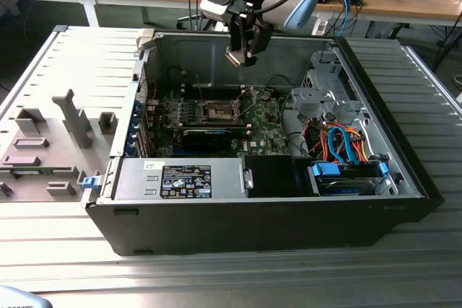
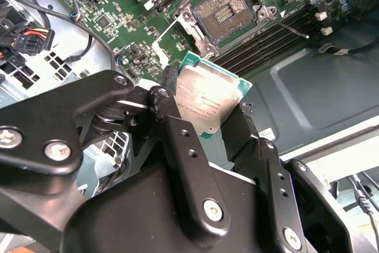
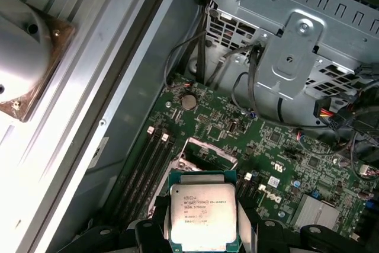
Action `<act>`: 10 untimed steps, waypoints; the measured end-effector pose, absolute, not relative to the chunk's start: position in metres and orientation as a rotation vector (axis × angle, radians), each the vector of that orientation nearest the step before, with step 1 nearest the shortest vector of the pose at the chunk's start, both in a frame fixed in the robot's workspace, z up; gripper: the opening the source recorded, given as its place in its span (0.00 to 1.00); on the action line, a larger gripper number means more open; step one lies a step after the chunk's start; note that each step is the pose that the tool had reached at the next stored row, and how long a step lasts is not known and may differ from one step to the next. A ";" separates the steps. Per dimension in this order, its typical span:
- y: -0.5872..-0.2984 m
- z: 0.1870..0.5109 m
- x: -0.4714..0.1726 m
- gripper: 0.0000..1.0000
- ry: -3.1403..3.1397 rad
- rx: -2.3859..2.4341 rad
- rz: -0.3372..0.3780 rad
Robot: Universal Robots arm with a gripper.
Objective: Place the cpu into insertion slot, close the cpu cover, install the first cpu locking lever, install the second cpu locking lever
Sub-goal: 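Place the cpu into insertion slot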
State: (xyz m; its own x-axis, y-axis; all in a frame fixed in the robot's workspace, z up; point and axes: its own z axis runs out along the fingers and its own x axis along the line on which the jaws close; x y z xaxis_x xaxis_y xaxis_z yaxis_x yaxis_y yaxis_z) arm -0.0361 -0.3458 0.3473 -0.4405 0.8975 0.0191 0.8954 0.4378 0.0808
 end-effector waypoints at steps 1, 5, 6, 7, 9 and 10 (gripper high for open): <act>-0.346 0.347 -0.036 0.54 2.640 1.649 0.122; -0.346 0.347 -0.036 0.54 2.633 1.658 0.122; -0.346 0.347 -0.036 0.54 2.632 1.661 0.122; -0.346 0.347 -0.036 0.54 2.630 1.664 0.122; -0.346 0.347 -0.036 0.54 2.626 1.670 0.122; -0.346 0.347 -0.036 0.54 2.624 1.673 0.122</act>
